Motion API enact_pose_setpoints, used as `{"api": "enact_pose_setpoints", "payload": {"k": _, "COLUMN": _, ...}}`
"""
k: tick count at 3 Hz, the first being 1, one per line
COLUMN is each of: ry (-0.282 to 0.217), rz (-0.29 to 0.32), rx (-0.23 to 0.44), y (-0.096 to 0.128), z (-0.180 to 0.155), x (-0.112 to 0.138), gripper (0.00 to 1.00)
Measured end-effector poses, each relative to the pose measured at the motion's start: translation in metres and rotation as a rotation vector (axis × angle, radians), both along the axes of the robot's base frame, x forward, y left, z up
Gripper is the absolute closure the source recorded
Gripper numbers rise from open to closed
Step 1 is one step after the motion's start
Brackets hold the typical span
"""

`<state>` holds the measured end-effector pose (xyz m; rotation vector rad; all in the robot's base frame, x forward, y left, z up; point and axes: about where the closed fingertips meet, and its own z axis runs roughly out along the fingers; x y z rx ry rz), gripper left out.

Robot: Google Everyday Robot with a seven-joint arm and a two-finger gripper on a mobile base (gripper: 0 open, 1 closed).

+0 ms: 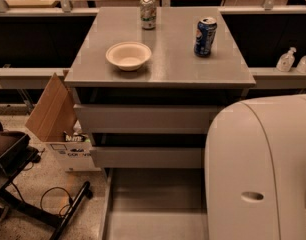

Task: Open bottom drawer

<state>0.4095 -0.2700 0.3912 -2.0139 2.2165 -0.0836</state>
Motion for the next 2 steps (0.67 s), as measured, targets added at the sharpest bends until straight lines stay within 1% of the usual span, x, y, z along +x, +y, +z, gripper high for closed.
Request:
{"api": "enact_pose_setpoints", "payload": {"k": 1, "ry": -0.041, "rz": -0.071, "rx": -0.009, "y": -0.040, "z": 0.067, "x": -0.046, "gripper": 1.00}}
{"api": "enact_pose_setpoints", "payload": {"k": 2, "ry": -0.164, "rz": -0.131, "rx": 0.044, "y": -0.071, "z": 0.123, "x": -0.068, "gripper": 1.00}}
